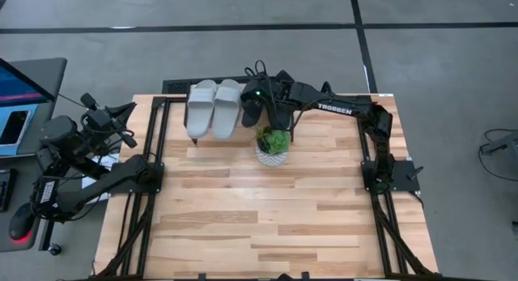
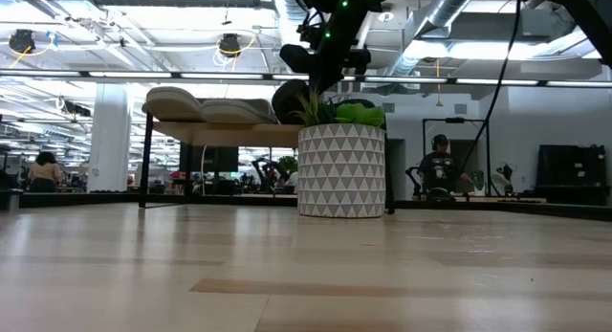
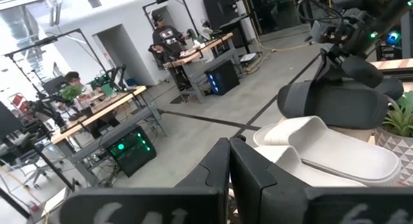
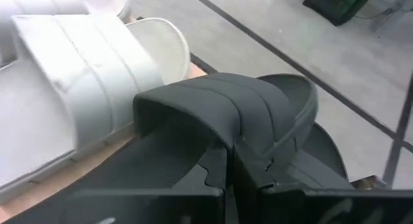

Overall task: Pick and place slides into the shelf
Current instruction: Adjust the slides on the shelf

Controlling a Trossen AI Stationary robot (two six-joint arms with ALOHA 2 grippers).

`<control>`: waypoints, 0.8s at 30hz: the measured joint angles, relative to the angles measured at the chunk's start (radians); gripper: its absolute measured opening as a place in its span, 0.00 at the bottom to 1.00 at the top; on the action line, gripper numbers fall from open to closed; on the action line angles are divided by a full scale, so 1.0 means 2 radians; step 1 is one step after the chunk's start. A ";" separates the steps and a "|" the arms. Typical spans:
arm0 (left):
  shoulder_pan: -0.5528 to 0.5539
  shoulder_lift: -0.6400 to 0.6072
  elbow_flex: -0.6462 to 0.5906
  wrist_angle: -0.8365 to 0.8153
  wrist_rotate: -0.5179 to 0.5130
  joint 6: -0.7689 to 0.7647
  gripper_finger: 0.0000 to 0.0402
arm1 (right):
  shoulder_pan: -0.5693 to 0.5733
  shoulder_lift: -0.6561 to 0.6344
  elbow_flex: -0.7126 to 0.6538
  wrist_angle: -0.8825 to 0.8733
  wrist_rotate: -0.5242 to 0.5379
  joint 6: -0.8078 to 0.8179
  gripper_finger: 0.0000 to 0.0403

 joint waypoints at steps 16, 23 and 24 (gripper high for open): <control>0.000 0.000 0.000 0.002 -0.001 -0.002 0.00 | -0.002 -0.018 -0.008 0.037 -0.015 -0.004 0.00; 0.000 0.000 0.000 0.004 -0.002 -0.004 0.00 | -0.005 -0.019 -0.044 0.086 -0.039 0.029 0.00; 0.000 0.000 0.000 0.004 -0.002 -0.005 0.00 | -0.004 -0.020 -0.050 0.089 -0.039 0.034 0.00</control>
